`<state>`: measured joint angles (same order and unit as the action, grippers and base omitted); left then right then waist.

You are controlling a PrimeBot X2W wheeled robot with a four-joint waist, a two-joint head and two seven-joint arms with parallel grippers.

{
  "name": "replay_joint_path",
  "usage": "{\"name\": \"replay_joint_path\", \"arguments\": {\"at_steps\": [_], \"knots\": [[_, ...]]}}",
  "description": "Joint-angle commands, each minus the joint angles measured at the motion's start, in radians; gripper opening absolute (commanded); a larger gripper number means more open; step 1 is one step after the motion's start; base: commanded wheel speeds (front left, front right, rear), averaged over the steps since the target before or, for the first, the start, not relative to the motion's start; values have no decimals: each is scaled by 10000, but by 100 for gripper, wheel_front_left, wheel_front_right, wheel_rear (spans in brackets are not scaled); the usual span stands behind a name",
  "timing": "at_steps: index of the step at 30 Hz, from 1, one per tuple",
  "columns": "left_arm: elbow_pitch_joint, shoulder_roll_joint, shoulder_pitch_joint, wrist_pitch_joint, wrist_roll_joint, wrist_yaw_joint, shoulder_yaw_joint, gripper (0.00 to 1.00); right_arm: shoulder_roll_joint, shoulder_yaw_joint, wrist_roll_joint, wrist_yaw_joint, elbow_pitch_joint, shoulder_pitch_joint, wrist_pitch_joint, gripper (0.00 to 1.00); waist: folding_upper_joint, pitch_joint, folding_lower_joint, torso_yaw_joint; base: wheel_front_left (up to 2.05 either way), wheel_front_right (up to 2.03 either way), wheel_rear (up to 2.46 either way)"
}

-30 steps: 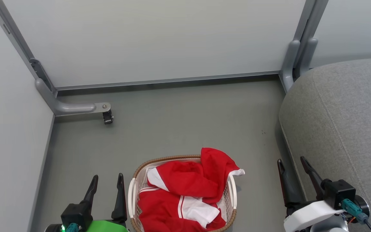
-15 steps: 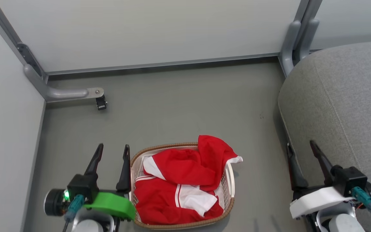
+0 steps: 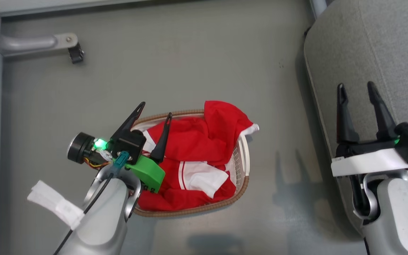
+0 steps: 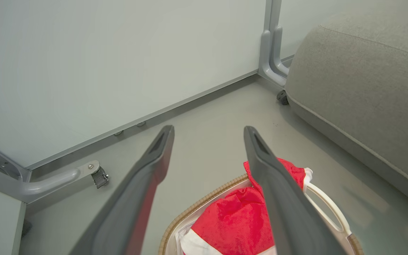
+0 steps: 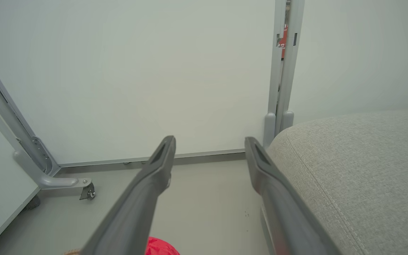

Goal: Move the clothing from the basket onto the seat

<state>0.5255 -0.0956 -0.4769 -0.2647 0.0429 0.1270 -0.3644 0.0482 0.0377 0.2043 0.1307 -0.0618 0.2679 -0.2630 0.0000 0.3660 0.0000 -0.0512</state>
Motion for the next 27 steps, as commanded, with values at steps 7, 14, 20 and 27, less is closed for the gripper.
{"name": "replay_joint_path", "arguments": {"at_steps": [7, 14, 20, 27], "knots": [[1619, -544, -1844, 5, -107, 39, -1796, 100, 30, 385, 582, -3, 369, 1126, -27, 100, 0, 3576, 0, -1742, 0, 0, 0], [3016, -951, -2966, 3, -32, 39, -3822, 100, 25, 451, 1045, -3, 507, 1819, -25, 100, 0, 4659, 0, -2300, 0, 0, 0], [4183, -1104, -3931, 3, 170, 28, -4902, 100, 29, 139, 1454, -3, 561, 2052, -25, 100, 0, 5151, 0, -2638, 0, 0, 0], [5232, -1120, -5001, 11, 62, -50, -5217, 100, 30, -4, 1720, -3, 547, 2054, -27, 100, 0, 5436, 0, -2839, 0, 0, 0]]}}
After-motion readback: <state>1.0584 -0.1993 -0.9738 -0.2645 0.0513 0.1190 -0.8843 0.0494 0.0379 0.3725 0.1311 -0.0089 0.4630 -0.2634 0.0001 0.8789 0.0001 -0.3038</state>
